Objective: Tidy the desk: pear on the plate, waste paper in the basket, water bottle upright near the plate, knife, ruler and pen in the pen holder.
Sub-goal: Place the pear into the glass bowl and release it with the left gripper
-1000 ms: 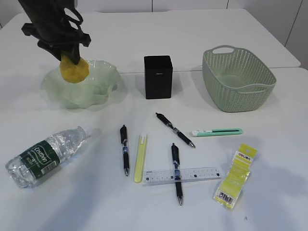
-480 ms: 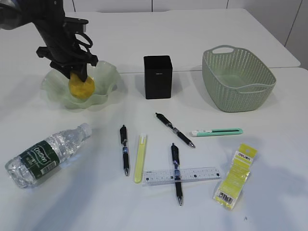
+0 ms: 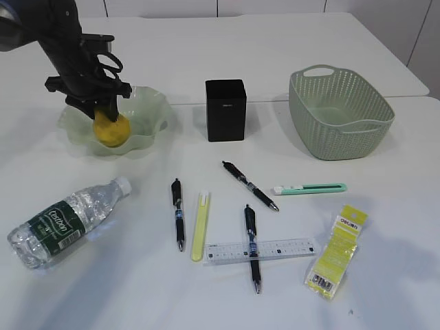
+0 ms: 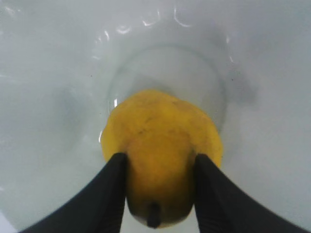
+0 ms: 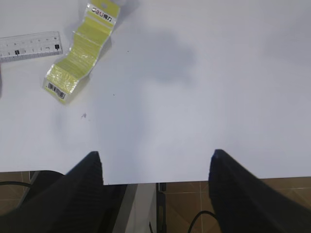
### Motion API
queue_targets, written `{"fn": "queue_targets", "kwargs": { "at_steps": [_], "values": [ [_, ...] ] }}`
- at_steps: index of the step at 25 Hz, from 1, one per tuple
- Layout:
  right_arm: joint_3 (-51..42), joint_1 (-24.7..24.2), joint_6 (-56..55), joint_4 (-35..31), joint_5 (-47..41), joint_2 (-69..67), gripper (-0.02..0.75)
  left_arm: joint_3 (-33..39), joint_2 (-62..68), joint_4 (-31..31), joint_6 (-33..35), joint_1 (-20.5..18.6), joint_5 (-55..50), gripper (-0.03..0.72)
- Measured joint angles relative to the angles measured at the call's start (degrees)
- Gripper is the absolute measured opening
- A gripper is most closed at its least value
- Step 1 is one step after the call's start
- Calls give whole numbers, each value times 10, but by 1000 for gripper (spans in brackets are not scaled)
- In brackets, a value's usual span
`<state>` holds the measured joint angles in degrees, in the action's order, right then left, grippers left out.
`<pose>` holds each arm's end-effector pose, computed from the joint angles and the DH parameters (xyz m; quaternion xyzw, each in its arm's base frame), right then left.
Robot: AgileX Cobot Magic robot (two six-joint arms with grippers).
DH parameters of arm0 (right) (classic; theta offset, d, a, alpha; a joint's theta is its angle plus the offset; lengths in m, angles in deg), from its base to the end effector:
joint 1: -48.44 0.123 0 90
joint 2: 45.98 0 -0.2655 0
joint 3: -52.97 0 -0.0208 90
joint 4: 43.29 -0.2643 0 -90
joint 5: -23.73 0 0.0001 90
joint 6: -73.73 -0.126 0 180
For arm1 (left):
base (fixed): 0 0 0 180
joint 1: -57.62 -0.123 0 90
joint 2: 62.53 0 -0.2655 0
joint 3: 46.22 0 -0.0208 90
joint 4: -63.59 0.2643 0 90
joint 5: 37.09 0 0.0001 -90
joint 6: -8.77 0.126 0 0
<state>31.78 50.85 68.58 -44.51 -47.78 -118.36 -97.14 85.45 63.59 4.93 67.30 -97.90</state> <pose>0.2168 0.0117 0.2586 0.0257 0.9911 0.0190 0.1289 0.5297 -0.0904 0.1352 0.0500 0.9801 -0.0226 0.1906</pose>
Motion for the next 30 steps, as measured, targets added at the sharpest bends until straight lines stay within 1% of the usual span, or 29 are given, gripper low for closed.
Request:
{"fn": "queue_targets", "kwargs": {
  "at_steps": [10, 15, 18, 23, 30],
  "values": [
    [0, 0, 0, 0, 2, 0, 533, -1, 3, -9, 0, 0, 17, 291],
    [0, 0, 0, 0, 7, 0, 533, -1, 3, -29, 0, 0, 22, 298],
    [0, 0, 0, 0, 8, 0, 532, -1, 4, -39, 0, 0, 33, 329],
    [0, 0, 0, 0, 10, 0, 532, -1, 4, -47, 0, 0, 50, 407],
    [0, 0, 0, 0, 10, 0, 533, -7, 4, -51, 0, -1, 44, 423]
  ]
}}
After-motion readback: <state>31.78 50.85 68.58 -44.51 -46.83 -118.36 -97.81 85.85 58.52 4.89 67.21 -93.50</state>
